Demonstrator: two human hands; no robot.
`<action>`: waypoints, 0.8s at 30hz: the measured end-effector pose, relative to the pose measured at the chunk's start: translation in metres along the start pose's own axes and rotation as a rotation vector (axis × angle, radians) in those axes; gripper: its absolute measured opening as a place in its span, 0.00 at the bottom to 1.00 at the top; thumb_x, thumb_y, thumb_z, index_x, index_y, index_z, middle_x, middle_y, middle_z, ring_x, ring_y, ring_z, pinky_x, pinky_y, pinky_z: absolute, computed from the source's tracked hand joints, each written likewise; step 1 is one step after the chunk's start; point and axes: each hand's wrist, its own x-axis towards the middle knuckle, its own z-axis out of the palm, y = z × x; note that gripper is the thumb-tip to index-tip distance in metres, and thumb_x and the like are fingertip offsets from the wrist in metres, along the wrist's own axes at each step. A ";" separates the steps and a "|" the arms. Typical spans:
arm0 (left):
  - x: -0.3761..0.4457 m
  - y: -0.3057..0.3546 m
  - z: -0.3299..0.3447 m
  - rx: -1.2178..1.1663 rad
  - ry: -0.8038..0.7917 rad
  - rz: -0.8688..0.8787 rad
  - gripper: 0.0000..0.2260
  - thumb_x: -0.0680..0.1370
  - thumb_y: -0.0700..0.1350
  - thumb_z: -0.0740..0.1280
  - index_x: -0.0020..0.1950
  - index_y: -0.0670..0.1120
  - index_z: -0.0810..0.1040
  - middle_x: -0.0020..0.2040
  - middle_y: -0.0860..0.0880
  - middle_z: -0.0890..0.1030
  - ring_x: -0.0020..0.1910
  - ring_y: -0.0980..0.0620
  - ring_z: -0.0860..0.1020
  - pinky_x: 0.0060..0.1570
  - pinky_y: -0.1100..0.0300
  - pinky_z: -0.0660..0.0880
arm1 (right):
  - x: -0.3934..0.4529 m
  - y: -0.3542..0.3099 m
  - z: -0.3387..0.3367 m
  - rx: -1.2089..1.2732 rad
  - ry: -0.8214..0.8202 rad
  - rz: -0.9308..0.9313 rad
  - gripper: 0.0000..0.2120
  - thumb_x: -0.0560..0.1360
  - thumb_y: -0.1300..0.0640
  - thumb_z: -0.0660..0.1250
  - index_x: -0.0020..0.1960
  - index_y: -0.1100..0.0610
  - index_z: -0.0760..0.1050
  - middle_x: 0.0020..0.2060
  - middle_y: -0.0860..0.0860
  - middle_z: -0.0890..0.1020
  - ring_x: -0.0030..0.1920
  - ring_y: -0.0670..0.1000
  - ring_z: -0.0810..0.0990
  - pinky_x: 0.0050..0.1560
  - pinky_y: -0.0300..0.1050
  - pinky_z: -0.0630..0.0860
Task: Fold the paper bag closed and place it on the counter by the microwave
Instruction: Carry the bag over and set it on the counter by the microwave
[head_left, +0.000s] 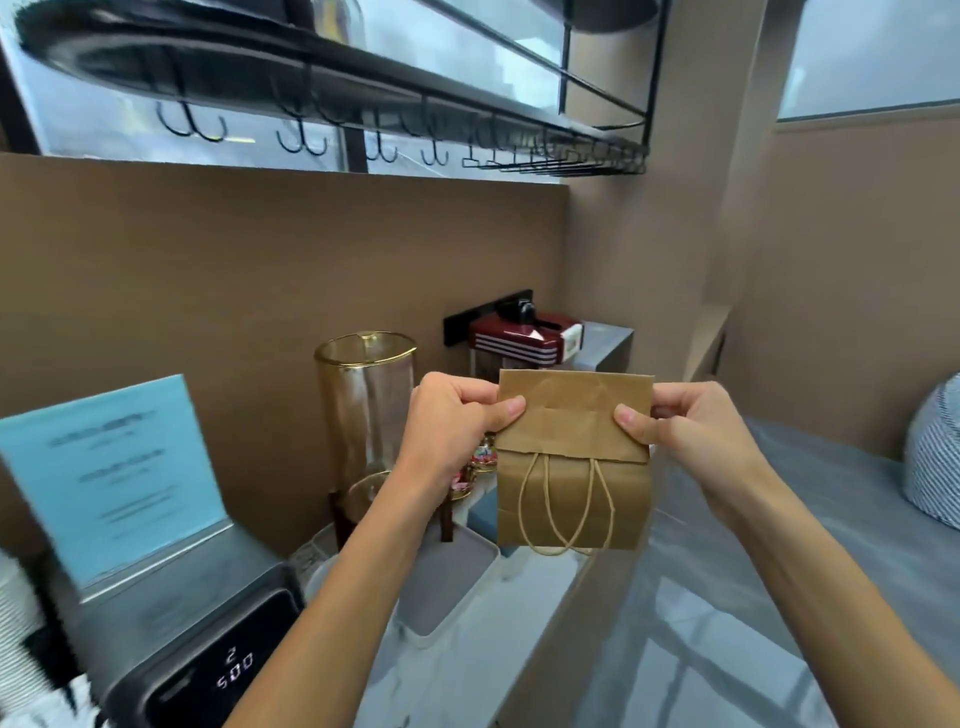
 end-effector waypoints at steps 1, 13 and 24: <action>0.007 -0.003 0.008 -0.003 -0.010 -0.001 0.14 0.74 0.39 0.75 0.29 0.51 0.86 0.28 0.56 0.83 0.33 0.60 0.81 0.39 0.67 0.76 | 0.004 0.004 -0.007 0.000 0.006 0.007 0.10 0.75 0.64 0.72 0.41 0.52 0.88 0.39 0.48 0.90 0.40 0.44 0.87 0.38 0.30 0.79; 0.105 -0.046 0.094 -0.052 -0.063 -0.003 0.05 0.73 0.40 0.76 0.38 0.47 0.89 0.37 0.48 0.89 0.39 0.53 0.87 0.42 0.63 0.80 | 0.075 0.068 -0.079 -0.024 0.081 0.083 0.07 0.76 0.64 0.71 0.45 0.55 0.87 0.41 0.49 0.90 0.43 0.46 0.88 0.40 0.32 0.80; 0.230 -0.107 0.175 -0.094 -0.035 -0.048 0.03 0.73 0.39 0.76 0.40 0.41 0.88 0.36 0.48 0.89 0.38 0.50 0.87 0.38 0.67 0.80 | 0.198 0.153 -0.144 -0.029 0.057 0.100 0.07 0.75 0.65 0.72 0.44 0.58 0.87 0.41 0.52 0.90 0.43 0.47 0.88 0.42 0.31 0.79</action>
